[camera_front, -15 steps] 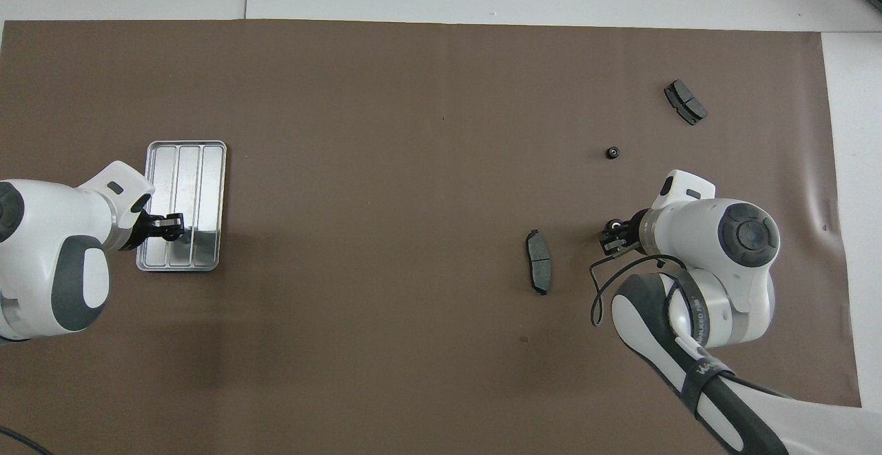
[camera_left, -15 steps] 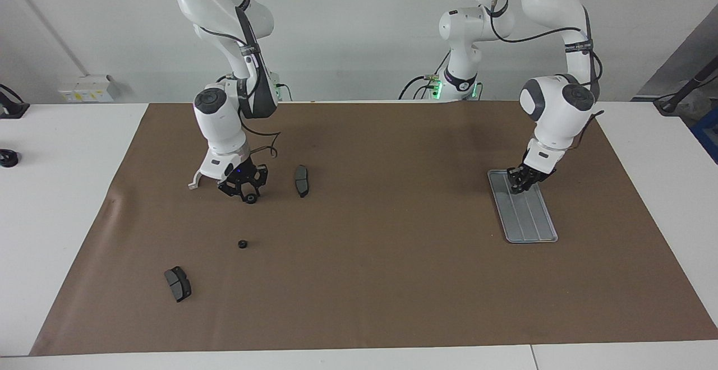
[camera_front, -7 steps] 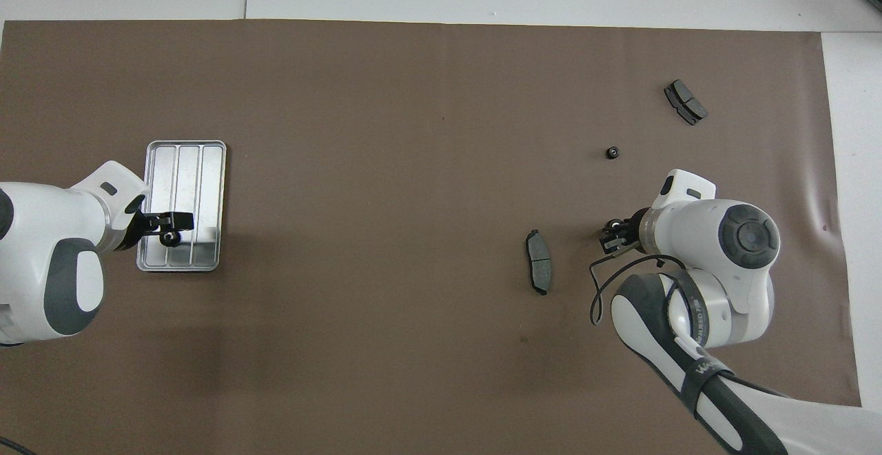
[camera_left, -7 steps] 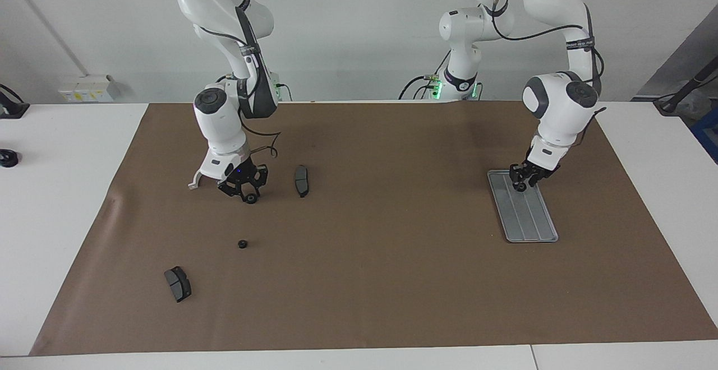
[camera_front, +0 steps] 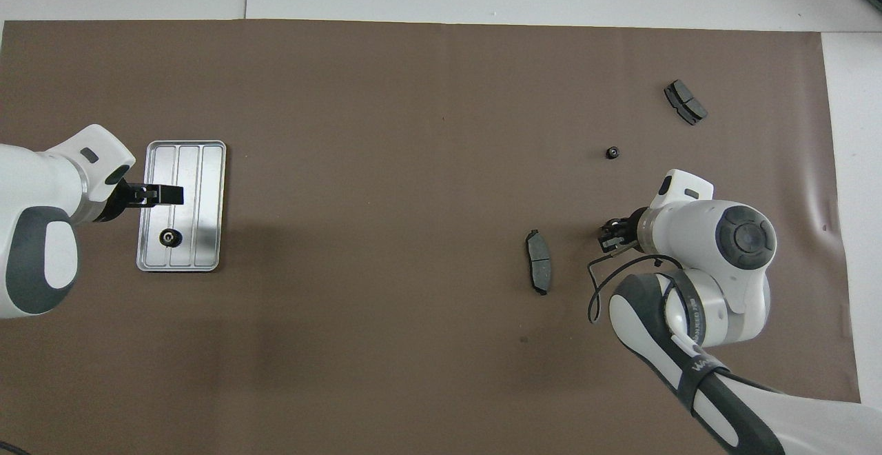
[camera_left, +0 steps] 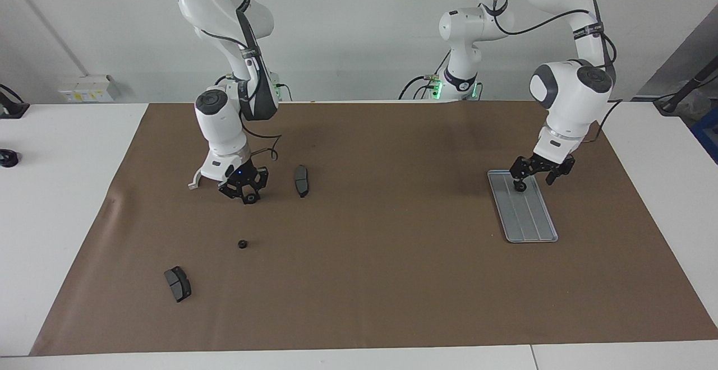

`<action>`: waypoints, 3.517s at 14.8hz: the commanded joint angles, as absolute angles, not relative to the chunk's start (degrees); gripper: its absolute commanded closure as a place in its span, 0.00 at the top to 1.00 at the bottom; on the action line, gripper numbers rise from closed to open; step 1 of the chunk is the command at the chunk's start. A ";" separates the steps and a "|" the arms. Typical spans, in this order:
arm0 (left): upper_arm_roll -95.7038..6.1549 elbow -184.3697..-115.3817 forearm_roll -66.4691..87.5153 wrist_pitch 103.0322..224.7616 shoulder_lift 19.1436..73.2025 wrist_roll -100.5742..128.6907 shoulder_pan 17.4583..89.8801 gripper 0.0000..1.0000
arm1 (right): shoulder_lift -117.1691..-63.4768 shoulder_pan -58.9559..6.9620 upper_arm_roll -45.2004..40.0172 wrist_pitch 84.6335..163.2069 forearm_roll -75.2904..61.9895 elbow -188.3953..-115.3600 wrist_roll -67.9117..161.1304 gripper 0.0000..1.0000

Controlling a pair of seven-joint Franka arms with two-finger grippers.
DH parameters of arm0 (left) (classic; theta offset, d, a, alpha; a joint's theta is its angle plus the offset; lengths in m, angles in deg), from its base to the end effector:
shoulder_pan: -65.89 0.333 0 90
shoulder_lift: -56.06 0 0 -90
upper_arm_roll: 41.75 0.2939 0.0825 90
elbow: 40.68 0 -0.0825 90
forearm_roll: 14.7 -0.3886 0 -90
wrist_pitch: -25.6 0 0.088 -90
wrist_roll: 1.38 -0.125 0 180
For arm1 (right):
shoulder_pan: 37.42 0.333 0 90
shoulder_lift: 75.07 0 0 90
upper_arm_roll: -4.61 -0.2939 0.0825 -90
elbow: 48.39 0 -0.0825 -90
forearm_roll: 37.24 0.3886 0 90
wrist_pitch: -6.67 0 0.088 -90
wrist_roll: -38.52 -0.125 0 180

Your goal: Pick bearing gear from pile to tray

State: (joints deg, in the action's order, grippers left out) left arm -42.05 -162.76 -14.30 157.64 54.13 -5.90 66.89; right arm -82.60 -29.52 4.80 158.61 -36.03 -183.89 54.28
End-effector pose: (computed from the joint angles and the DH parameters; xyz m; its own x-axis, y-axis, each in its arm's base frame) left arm 0.5652 0.0067 0.3635 0.9882 -0.0620 0.1397 -0.0619 -0.9981 -0.0051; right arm 0.5215 0.0702 0.2428 0.9125 0.3796 0.1523 0.3796 -0.9247 0.0302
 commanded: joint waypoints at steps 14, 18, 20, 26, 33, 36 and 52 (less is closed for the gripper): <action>-42.98 -131.73 -14.88 122.82 54.38 -12.90 66.15 1.00 | -91.65 -13.71 3.82 141.77 -33.81 -152.41 14.66 0.00; -42.98 -132.17 -14.79 122.72 55.18 -12.29 66.06 1.00 | -103.16 -8.79 3.73 141.76 -34.42 -138.42 7.87 0.00; -42.98 -132.26 -14.79 123.51 55.18 -11.85 65.45 1.00 | -109.06 -5.27 3.91 142.20 -35.56 -134.10 1.90 0.00; -42.98 -132.96 -14.79 123.42 55.35 -12.11 65.01 1.00 | -111.46 -3.76 3.73 144.75 -40.40 -135.40 -1.20 0.23; -41.41 -132.96 -15.14 123.60 55.53 -12.02 61.44 1.00 | -108.48 -5.51 4.96 143.79 -42.86 -136.62 -1.73 1.00; -38.32 -132.96 -15.05 125.87 55.36 -12.19 58.68 1.00 | -101.90 -10.51 5.40 142.64 -42.95 -142.41 0.72 1.00; -53.24 -142.82 -16.27 160.06 39.30 16.07 50.42 1.00 | -103.28 -31.01 4.78 137.28 -39.02 -147.35 38.70 1.00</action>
